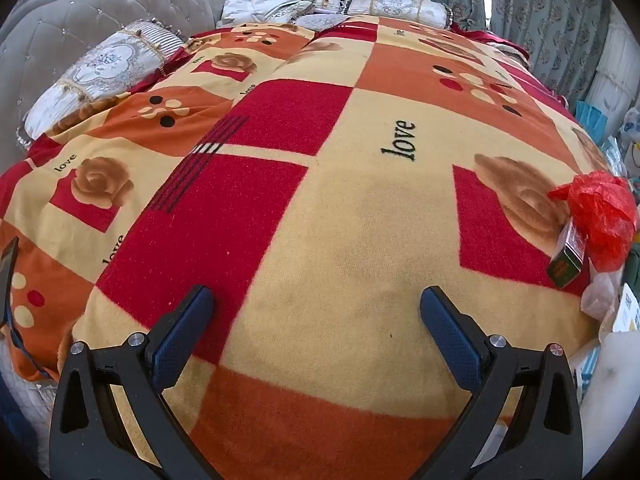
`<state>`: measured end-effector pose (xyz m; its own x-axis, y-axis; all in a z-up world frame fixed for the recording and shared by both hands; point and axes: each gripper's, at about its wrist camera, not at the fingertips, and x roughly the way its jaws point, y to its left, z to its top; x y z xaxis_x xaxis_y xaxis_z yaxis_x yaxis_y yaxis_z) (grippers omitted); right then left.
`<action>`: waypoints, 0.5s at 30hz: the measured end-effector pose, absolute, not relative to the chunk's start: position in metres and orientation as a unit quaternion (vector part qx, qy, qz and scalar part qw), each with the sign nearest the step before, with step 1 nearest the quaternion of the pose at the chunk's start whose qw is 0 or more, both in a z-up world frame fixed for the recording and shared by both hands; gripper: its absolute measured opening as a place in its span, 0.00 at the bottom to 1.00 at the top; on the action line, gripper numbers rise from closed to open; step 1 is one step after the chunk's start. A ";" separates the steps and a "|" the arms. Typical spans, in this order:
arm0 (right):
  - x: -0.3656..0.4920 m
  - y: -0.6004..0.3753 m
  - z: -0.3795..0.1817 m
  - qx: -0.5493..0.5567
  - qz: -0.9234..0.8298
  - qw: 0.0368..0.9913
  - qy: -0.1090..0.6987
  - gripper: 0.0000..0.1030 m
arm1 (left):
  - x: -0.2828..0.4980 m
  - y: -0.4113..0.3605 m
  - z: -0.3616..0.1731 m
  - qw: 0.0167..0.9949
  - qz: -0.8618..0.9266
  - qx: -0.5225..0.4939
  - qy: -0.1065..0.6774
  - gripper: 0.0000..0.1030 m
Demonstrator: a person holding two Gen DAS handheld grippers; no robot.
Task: Collect trash
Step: 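Move both tools over the bed toward the scattered trash items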
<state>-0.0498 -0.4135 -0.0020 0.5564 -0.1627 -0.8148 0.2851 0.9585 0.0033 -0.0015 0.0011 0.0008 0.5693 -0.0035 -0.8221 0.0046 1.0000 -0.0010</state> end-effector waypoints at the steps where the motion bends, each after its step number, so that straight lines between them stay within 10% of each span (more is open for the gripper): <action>1: -0.050 -0.414 -0.002 0.068 -0.128 0.880 0.453 1.00 | -0.001 0.001 0.002 0.882 -0.002 0.003 0.472 1.00; 15: -0.072 -0.409 0.028 0.039 -0.120 0.885 0.448 1.00 | -0.083 0.006 0.095 0.928 0.004 0.007 0.372 1.00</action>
<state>-0.0725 -0.4094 0.0283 0.5701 -0.1780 -0.8020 0.2472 0.9682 -0.0391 -0.0830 0.0060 0.0952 0.7229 0.0118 -0.6908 -0.0016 0.9999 0.0154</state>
